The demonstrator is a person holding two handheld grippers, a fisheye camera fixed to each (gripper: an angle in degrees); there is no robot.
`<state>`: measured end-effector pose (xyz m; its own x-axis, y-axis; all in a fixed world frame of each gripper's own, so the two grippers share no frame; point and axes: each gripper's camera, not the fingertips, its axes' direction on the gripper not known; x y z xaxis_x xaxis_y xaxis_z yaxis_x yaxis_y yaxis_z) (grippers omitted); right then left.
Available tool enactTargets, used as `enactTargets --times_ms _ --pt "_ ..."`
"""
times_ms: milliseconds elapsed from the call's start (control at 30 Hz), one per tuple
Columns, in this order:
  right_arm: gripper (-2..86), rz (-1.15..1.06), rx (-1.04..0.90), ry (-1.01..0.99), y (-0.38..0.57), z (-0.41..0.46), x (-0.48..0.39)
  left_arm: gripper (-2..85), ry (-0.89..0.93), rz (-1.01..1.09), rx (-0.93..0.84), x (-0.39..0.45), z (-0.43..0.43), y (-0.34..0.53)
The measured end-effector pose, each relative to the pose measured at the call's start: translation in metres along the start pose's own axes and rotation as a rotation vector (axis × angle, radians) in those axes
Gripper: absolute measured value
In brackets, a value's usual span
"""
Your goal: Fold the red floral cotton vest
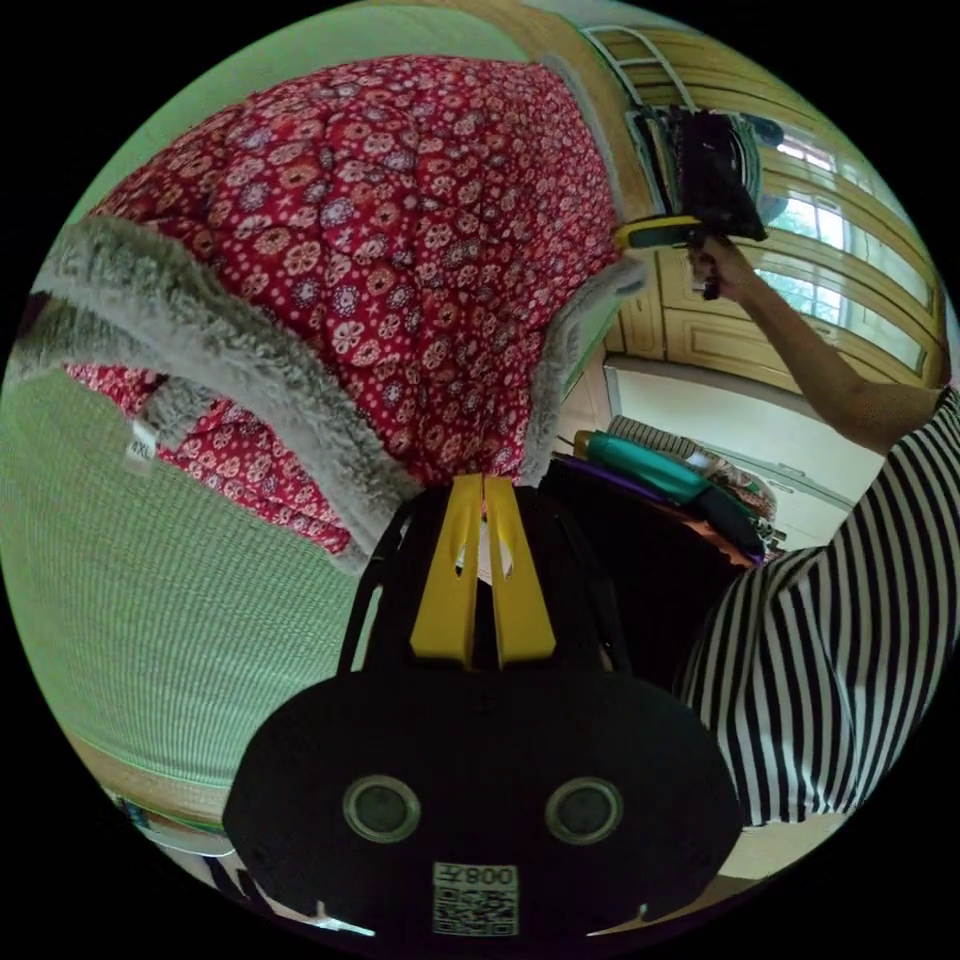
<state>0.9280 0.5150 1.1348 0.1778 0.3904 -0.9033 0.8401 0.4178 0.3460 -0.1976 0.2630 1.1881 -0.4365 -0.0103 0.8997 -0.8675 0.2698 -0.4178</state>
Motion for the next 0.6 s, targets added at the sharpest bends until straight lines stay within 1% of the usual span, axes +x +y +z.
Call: enactTargets --times_ms 67,100,167,233,300,367,433,467,533,600 --pt "0.5 0.006 0.036 0.042 0.002 -0.010 -0.012 0.2 0.028 0.004 0.111 0.009 -0.029 0.013" --pt "0.3 0.020 0.080 0.086 0.006 -0.022 -0.022 0.1 0.029 0.001 0.142 0.010 -0.037 0.015" --pt "0.2 0.054 0.166 0.145 0.010 -0.043 -0.038 0.1 0.022 -0.013 0.276 0.007 -0.065 0.016" --pt "0.1 0.027 0.334 0.137 0.003 -0.071 -0.068 0.2 -0.024 -0.030 0.349 0.000 -0.078 0.008" --pt "0.1 -0.035 0.399 0.130 -0.020 -0.075 -0.093 0.2 -0.087 -0.062 0.405 -0.013 -0.084 -0.005" --pt "0.1 -0.104 0.399 0.131 -0.054 -0.066 -0.116 0.1 -0.175 -0.122 0.450 -0.033 -0.080 -0.023" --pt "0.2 -0.164 0.352 0.167 -0.099 -0.039 -0.141 0.1 -0.236 -0.162 0.413 -0.049 -0.067 -0.036" --pt "0.2 -0.168 0.322 0.187 -0.109 -0.030 -0.145 0.1 -0.234 -0.180 0.377 -0.059 -0.055 -0.042" --pt "0.2 -0.145 0.192 0.286 -0.137 0.010 -0.150 0.1 -0.207 -0.199 0.384 -0.066 -0.044 -0.041" --pt "0.1 -0.159 0.216 0.291 -0.133 0.006 -0.153 0.1 -0.199 -0.206 0.417 -0.059 -0.044 -0.033"
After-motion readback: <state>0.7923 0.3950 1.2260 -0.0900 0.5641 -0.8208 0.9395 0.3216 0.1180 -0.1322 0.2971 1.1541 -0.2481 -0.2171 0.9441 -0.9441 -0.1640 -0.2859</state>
